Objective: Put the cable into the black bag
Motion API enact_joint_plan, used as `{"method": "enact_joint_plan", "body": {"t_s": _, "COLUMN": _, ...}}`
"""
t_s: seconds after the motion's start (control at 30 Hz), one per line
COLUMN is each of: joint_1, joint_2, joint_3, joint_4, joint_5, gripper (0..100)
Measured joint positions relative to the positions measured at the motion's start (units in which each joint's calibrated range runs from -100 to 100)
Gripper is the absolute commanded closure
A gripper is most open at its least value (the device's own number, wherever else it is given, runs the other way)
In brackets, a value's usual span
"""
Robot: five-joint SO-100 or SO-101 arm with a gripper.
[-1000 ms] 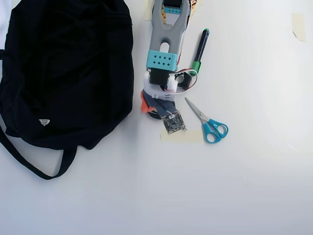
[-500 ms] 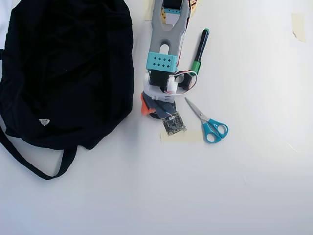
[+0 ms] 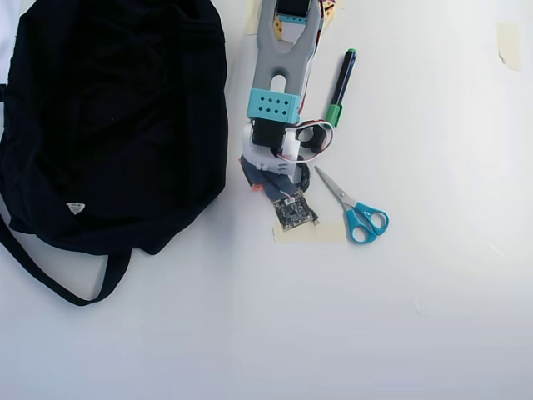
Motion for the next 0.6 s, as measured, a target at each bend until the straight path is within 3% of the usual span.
{"method": "enact_joint_plan", "body": {"t_s": 0.6, "joint_1": 0.1, "joint_2": 0.0, "joint_3": 0.0, "joint_4": 0.0, "joint_5": -0.3, "gripper": 98}}
